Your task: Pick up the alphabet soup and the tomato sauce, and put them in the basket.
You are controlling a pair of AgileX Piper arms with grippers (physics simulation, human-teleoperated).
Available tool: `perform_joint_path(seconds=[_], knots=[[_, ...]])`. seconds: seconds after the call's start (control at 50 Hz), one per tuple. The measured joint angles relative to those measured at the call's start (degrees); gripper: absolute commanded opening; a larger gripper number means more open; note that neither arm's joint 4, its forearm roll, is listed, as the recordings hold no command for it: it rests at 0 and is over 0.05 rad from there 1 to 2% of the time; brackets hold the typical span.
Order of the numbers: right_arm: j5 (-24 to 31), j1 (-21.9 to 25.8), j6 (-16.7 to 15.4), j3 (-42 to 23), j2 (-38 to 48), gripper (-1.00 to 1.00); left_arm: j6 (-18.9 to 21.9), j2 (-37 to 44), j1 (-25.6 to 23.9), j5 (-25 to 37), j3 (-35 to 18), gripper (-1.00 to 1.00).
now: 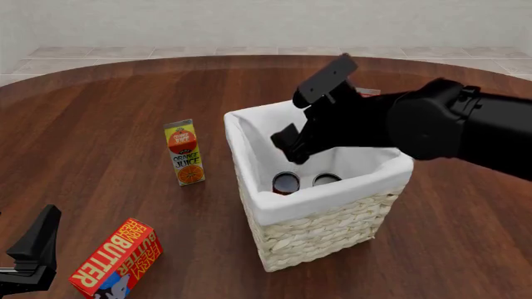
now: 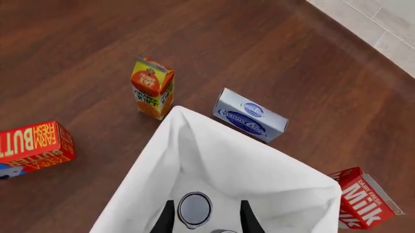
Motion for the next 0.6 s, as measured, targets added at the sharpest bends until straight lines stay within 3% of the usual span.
perform_joint_path(seconds=[0.6], knots=[[1.8,-0.4,-1.6,-2.1,-2.5,1.0,0.0,0.0,0.0,0.0,0.0,1.0]])
